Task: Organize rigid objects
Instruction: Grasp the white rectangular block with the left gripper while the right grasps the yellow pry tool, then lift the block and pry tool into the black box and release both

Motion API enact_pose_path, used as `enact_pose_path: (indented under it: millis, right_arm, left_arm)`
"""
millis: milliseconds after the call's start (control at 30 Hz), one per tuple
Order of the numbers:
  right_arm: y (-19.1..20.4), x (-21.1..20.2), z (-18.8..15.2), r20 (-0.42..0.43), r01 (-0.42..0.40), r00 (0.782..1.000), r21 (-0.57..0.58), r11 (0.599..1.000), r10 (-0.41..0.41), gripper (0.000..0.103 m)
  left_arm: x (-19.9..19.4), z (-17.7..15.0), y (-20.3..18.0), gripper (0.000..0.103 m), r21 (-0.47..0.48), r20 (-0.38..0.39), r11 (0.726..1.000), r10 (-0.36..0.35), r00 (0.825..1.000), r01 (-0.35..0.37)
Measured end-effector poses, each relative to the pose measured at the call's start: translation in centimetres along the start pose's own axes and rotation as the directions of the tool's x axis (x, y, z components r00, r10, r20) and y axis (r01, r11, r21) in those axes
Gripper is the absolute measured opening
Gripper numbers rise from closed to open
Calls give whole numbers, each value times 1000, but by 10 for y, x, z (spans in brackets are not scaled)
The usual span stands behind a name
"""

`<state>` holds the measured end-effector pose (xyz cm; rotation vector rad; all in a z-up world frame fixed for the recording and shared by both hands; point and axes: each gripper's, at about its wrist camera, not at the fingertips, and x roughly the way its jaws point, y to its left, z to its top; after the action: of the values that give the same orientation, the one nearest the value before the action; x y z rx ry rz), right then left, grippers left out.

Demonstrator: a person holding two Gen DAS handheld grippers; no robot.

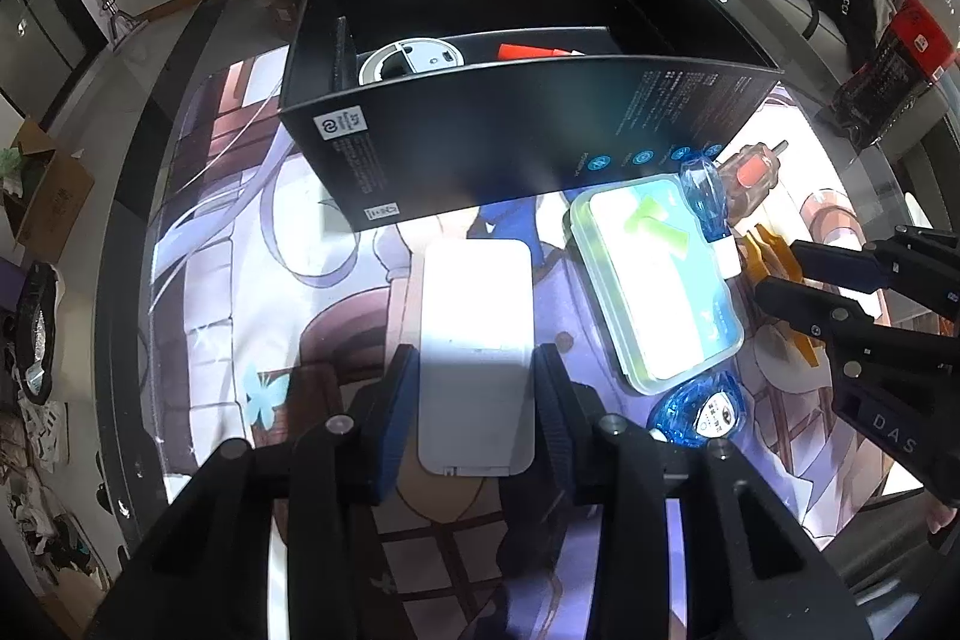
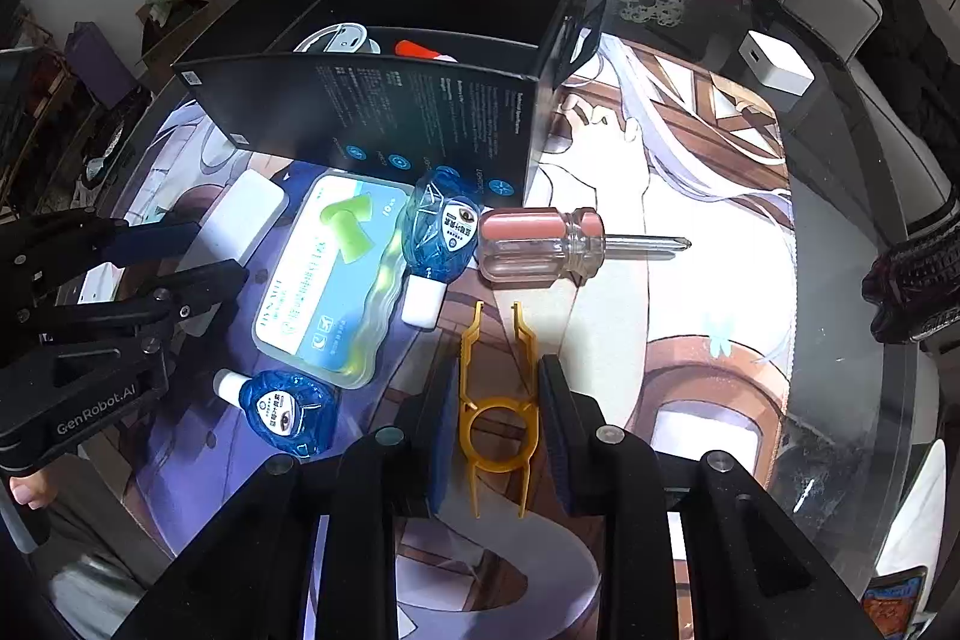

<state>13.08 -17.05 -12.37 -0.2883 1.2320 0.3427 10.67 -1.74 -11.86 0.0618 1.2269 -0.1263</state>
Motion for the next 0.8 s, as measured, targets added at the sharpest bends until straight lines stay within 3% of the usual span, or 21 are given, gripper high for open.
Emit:
enact_pose_path:
  millis: [233,367,467,567,700,800]
  right_arm:
    - [0,-20,-4,46,-16,999,20,1000,15,26]
    - [-2,-47,-1,178,-46,983,35,998,39,26]
    - [3,-76,2,308,-48,950,18,999,40,25]
    - [11,-106,0,438,-41,898,-10,999,42,25]
    - [21,-134,-6,567,-21,822,-59,998,50,25]
    - [25,-145,-9,616,-32,785,-71,997,69,25]
  left_arm:
    - [-20,0,0,38,11,83,999,33,996,-34]
    - [-46,0,2,38,2,193,1000,26,981,-27]
    - [-67,-4,2,38,8,270,1000,18,963,-21]
    - [-87,-8,1,38,12,348,1000,20,937,-26]
    - [-111,-9,3,38,11,458,999,30,888,-39]
    - [-129,-14,3,38,13,539,999,30,842,-44]
